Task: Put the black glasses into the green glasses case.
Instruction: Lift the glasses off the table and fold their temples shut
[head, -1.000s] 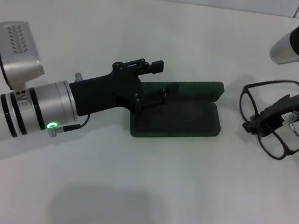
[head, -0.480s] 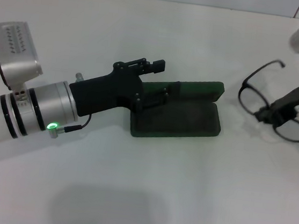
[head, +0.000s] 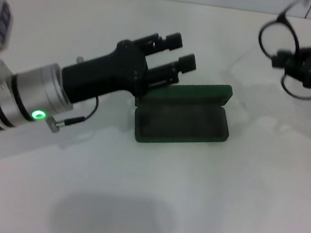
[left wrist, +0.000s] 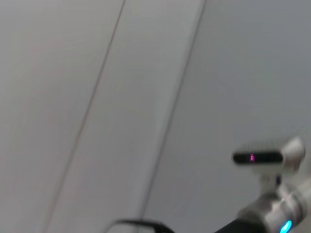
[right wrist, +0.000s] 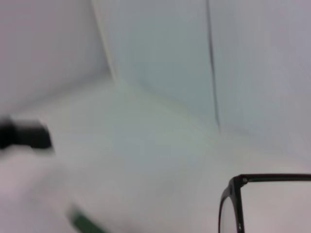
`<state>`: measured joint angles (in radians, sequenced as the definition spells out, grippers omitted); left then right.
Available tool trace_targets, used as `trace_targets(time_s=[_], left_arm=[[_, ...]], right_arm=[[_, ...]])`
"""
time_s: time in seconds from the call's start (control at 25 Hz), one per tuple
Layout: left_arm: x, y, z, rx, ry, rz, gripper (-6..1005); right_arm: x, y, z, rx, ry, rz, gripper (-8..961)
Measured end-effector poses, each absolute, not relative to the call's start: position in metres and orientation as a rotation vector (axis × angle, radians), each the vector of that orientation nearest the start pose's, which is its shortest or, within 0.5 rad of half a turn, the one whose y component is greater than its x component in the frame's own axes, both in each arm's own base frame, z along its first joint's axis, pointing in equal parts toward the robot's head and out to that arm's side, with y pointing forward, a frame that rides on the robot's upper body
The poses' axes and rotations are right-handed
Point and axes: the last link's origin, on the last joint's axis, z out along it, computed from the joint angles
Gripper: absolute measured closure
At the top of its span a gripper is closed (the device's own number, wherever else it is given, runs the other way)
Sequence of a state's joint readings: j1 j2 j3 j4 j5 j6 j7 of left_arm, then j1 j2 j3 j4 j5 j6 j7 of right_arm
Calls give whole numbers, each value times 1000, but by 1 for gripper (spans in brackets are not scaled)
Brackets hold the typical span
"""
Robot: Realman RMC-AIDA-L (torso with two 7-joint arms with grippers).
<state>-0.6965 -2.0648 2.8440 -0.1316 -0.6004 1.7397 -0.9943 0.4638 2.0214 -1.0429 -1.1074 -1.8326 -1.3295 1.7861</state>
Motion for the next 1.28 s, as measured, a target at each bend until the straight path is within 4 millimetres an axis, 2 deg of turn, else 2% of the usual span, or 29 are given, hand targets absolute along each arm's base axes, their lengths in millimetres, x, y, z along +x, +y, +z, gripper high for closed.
trace_targets(time_s=[0.12,0.2,0.28,0.32,0.44,0.6,0.76,1.0,1.28], left_arm=[[-210,319,-19,-2551,-587,-1472,362],[-206,321,-17,-2569,-598,-1492,362],[-189,330,-8,-2639,-627,-1547,363],[-187,332,-7,-2647,-630,-1553,363],[-167,339,-2,-2731,-625,-1595,363],[-140,342,-1,-2862,-537,-1633,363],[-126,346,-6,-2946,-592,-1590,364],[-126,353,-23,-2993,-840,-1398,364],[-130,351,-40,-3042,-975,-1226,365]], right_arm=[[212,360,53,-2550,302,821,834],[217,347,48,-2494,85,942,834],[219,337,41,-2458,-127,970,834],[219,334,35,-2456,-211,958,834],[219,330,18,-2531,-372,852,833],[221,328,6,-2631,-390,785,833],[220,326,0,-2666,-413,767,833],[216,321,0,-2673,-508,788,833],[212,316,5,-2650,-569,827,834]])
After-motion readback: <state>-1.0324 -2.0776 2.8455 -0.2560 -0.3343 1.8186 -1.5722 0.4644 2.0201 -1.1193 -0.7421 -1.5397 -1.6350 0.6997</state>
